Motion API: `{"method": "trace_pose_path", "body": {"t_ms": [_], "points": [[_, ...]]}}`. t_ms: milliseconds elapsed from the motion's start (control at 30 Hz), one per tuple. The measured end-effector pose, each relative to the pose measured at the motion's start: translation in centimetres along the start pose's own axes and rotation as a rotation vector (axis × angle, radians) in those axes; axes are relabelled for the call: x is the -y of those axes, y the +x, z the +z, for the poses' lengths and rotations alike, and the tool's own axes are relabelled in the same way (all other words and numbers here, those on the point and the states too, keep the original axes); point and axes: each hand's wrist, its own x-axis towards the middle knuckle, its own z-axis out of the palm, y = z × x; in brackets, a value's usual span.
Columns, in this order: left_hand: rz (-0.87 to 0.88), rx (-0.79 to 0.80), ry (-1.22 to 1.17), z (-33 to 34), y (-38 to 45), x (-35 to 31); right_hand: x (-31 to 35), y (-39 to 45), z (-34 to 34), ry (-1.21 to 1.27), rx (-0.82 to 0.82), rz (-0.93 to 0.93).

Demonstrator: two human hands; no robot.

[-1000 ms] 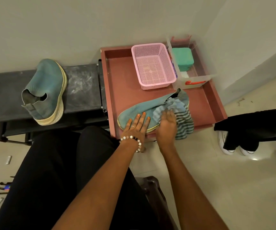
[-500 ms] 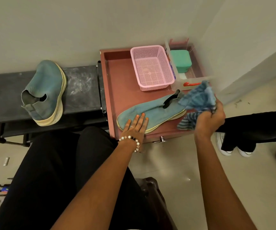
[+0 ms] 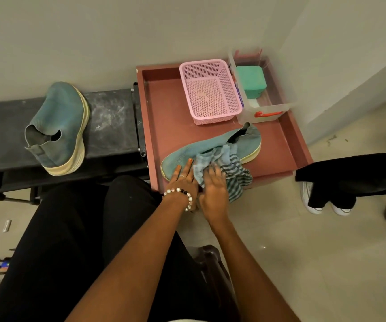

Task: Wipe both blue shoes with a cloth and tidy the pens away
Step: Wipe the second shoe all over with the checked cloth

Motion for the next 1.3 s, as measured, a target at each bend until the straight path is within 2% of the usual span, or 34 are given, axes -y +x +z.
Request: {"method": "trace_pose_path", "body": {"t_ms": [100,167,233,300,367,433,500,533,600,700,767,800,867,933,1033,1167,1300], "points": [[0.006,0.020,0.008,-0.1,-0.1,0.0,-4.1,0.6,-1.9,-0.123,0.059,-0.352],[0.004,-0.004,-0.015,-0.2,-0.2,-0.1,-7.3,2.2,-4.7,-0.256,0.116,-0.494],[0.004,-0.029,-0.041,-0.1,-0.1,-0.1,-10.1,4.5,-7.3,-0.317,0.143,-0.472],[-0.010,-0.038,-0.052,0.2,-0.1,0.0,-11.7,6.1,-8.4,-0.348,0.094,-0.446],[-0.016,-0.043,-0.047,0.2,-0.2,-0.1,-10.8,6.2,-7.3,-0.275,-0.050,-0.361],[-0.016,-0.073,-0.036,0.2,-0.4,-0.2,-7.8,4.8,-4.6,-0.084,-0.207,-0.085],[-0.024,-0.147,-0.013,0.2,-0.7,-0.3,-3.7,3.0,-2.0,0.099,-0.240,0.139],[-0.025,-0.181,-0.004,0.3,-0.8,-0.4,-2.2,2.0,-1.1,0.161,-0.199,0.162],[-0.018,-0.216,0.021,0.5,-0.7,-0.4,-1.0,0.4,-0.3,0.245,-0.136,0.082],[-0.011,-0.233,0.012,0.2,-0.3,-0.4,-2.7,-0.6,-3.1,0.493,-0.061,0.045],[-0.009,-0.241,-0.004,-0.2,-0.3,-0.6,-3.5,-0.4,-6.5,0.768,-0.020,0.240],[-0.015,-0.244,-0.006,-0.3,-0.3,-0.8,-4.1,-0.1,-7.9,0.879,-0.078,0.373],[-0.027,-0.243,0.017,-0.6,-0.2,-1.2,-5.3,0.9,-10.3,1.027,-0.311,0.614],[-0.027,-0.226,0.036,-1.1,-0.1,-1.4,-6.5,1.7,-12.0,1.106,-0.531,0.751],[-0.020,-0.211,0.020,-1.6,-0.3,-1.4,-7.4,2.1,-13.7,1.189,-0.682,0.815],[0.017,-0.205,0.014,-2.0,-0.8,-1.3,-7.4,2.0,-15.1,1.178,-0.791,0.824],[0.129,-0.235,0.044,-3.1,-2.1,-0.7,-6.9,2.5,-15.2,1.038,-0.789,0.787]]}}
